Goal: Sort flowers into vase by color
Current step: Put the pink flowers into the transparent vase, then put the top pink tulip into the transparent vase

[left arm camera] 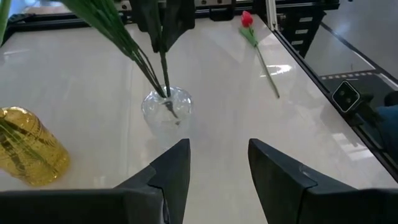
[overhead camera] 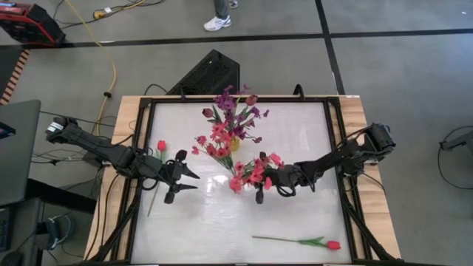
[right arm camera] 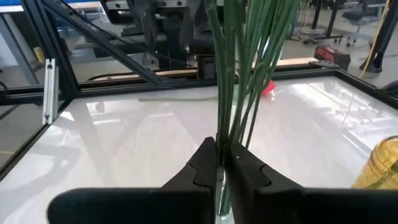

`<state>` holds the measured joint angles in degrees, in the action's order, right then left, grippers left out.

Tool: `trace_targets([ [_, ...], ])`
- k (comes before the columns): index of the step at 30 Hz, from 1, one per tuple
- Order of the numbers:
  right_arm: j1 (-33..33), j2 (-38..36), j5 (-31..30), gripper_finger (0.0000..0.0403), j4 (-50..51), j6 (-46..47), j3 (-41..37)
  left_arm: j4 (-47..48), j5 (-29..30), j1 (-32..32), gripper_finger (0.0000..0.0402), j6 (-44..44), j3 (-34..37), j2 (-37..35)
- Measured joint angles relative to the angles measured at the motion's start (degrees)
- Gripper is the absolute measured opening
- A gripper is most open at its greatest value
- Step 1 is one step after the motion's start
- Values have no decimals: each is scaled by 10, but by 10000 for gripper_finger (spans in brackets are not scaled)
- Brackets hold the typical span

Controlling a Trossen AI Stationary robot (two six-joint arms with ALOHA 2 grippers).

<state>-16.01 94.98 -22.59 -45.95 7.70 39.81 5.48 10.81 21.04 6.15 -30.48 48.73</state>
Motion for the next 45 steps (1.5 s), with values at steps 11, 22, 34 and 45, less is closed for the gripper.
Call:
trace_targets([
  [11,5,-1,18,111,24,42,0,8,0,0,150,16,0,0],
  [22,37,-47,180,270,392,115,79,26,-12,0,150,40,0,0],
  [34,4,-56,184,281,908,193,263,47,-20,0,150,57,0,0],
  [45,-67,-56,220,282,1166,402,331,65,-22,0,150,70,0,0],
])
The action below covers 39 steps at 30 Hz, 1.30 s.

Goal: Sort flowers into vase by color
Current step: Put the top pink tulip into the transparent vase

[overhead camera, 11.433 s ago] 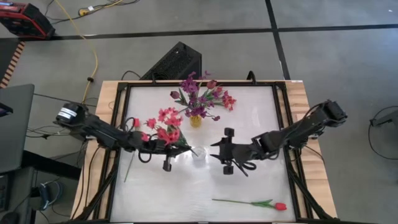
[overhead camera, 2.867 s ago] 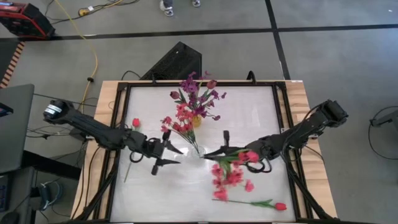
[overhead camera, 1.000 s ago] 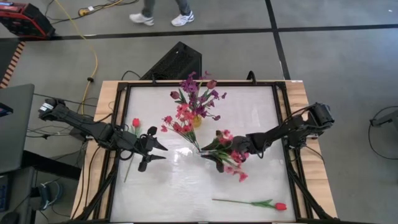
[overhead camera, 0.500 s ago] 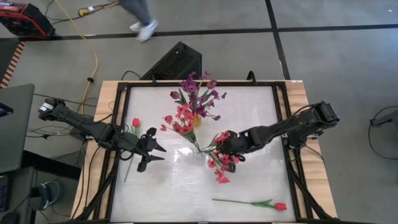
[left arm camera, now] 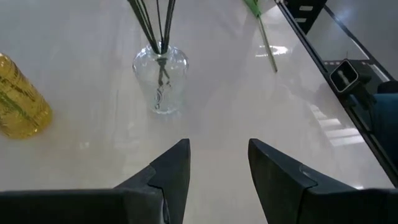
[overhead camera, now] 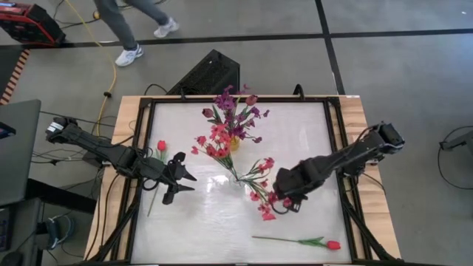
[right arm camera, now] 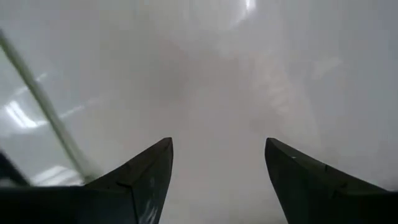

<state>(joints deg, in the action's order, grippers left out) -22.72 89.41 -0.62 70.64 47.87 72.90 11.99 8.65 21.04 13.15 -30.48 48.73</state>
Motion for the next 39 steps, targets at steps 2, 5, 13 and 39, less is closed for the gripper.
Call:
trace_targets([
  [2,-20,0,18,282,-4,60,0,5,-7,0,150,4,0,0],
  [5,-60,0,38,282,-25,137,0,21,-4,0,150,57,0,0],
  [13,-182,0,-47,282,-84,271,0,155,37,2,137,249,0,4],
  [39,-245,5,-194,282,-141,191,0,431,47,1,101,562,-14,234],
])
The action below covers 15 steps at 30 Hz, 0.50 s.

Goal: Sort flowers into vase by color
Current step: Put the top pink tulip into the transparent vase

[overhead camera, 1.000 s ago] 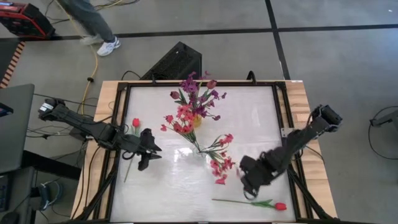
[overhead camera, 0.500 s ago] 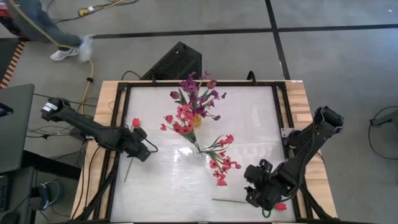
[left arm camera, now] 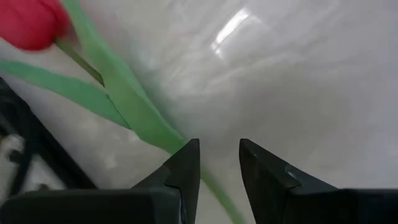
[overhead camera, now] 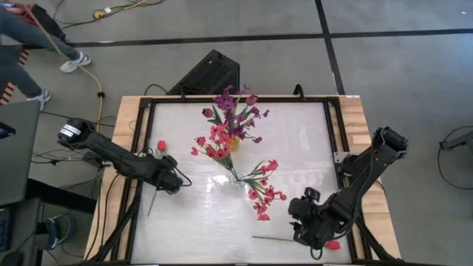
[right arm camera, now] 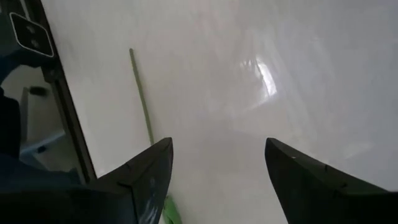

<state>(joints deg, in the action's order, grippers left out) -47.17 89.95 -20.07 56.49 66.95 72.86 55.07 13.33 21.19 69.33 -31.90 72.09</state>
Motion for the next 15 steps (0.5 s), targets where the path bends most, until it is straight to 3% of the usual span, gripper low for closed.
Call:
trace_targets([
  [4,9,0,0,282,0,-29,0,78,-10,-11,100,-30,-41,7],
  [15,19,5,0,282,2,-48,0,101,-85,-17,102,-31,-63,34],
])
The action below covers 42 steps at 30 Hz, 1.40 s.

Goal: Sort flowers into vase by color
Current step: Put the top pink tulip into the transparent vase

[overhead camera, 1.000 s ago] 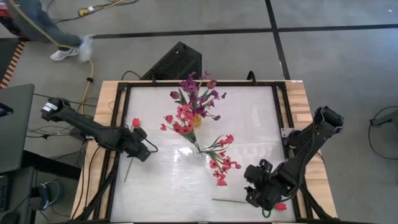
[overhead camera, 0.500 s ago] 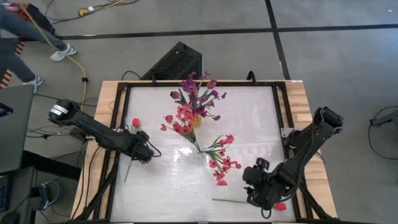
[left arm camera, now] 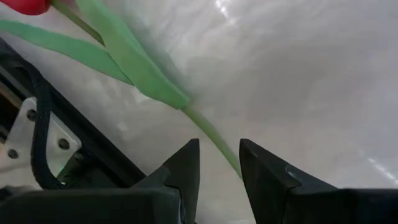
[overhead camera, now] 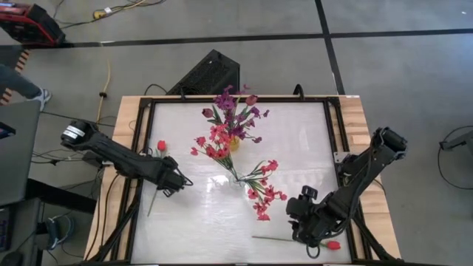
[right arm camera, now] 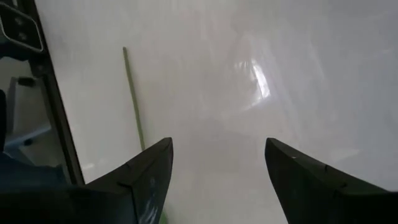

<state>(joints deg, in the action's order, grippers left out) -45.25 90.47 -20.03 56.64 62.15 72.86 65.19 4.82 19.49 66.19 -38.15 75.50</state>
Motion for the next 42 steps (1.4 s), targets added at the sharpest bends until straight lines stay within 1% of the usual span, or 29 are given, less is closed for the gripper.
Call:
trace_targets([
  [7,4,8,1,282,-1,-31,0,-6,-5,6,121,-46,0,86],
  [9,4,8,0,282,0,-36,0,-6,4,6,128,-48,0,108],
  [12,4,8,0,282,0,-42,0,-6,4,6,139,-50,-2,126],
  [15,3,8,0,282,-1,-42,0,-35,3,5,143,-69,1,125],
  [20,-9,8,-5,282,-4,-40,0,-77,-9,-3,136,-59,35,92],
  [23,-19,8,-9,282,-5,-38,0,-80,-6,-3,130,-40,45,66],
  [27,-28,8,-12,282,-5,-37,0,-93,-2,-9,122,-54,53,7],
  [29,-28,8,-16,282,-5,-37,0,-114,-2,-21,119,-55,61,-31],
  [33,-32,8,-30,282,-10,-37,0,-170,-25,-47,114,-60,115,-87],
  [36,-40,8,-30,282,-26,-37,0,-184,-28,-55,112,-40,142,-110],
  [39,-48,8,-30,282,-35,-37,0,-184,-10,-49,111,-44,145,-125],
  [42,-53,8,-30,282,-33,-37,0,-186,4,-45,111,-65,123,-137],
])
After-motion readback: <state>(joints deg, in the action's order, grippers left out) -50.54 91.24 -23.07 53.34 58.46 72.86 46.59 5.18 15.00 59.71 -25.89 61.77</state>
